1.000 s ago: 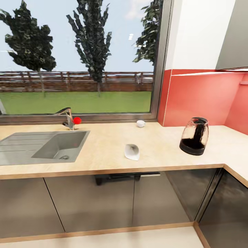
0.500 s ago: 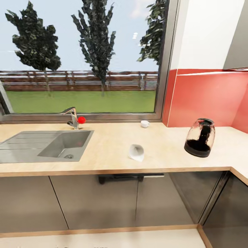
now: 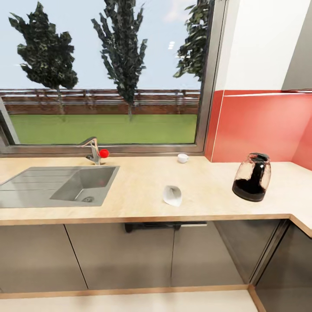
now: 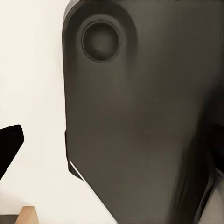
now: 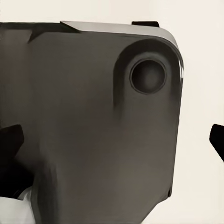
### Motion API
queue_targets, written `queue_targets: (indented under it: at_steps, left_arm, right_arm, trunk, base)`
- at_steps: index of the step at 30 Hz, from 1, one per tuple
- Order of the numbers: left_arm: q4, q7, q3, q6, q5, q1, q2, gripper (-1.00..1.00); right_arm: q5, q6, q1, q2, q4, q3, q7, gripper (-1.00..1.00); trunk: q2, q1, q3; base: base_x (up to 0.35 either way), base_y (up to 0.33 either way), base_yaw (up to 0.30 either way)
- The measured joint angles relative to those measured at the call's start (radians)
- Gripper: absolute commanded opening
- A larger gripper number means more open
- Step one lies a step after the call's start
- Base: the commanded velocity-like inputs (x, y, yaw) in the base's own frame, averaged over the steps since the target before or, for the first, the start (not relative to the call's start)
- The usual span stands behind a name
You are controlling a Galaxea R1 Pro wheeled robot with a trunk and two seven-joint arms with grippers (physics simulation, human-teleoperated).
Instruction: Set up a coffee station on the kitchen countertop: keep the coffee maker on the countertop, move the bottle of coffee from the kitchen shelf to the counter next to the coffee maker, place a paper coffee filter on top of the coffee maker, put the saucer next to the coffee maker with the coffee cup on the saucer, and place the electric kettle next to the coffee maker.
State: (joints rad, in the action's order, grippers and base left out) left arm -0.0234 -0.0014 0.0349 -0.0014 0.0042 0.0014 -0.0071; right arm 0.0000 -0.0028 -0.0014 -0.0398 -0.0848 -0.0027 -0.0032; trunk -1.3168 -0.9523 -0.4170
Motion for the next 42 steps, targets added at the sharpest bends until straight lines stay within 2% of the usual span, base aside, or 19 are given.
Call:
queue_targets:
  at_steps: [12, 32, 42]
  left_arm:
    - [-0.002, 0.002, 0.0, 0.0, 0.0, -0.004, 0.001, 1.0]
    - [-0.002, 0.003, 0.0, 0.0, 0.0, -0.005, 0.002, 1.0]
    - [-0.028, 0.003, -0.001, 0.0, -0.001, -0.037, 0.003, 1.0]
  right_arm:
    - [-0.001, -0.004, 0.0, 0.001, -0.005, -0.001, 0.0, 1.0]
    - [0.0, -0.021, 0.0, 0.002, -0.005, -0.001, -0.001, 1.0]
    - [-0.002, -0.021, 0.0, 0.005, -0.071, -0.001, 0.0, 1.0]
  trunk:
    - [0.084, 0.046, 0.038]
    - [0.224, 0.123, 0.091]
    - [0.294, 0.161, 0.12]
  base:
    - [0.0, 0.0, 0.006]
    - [0.0, 0.0, 0.235]
    - [0.0, 0.0, 0.032]
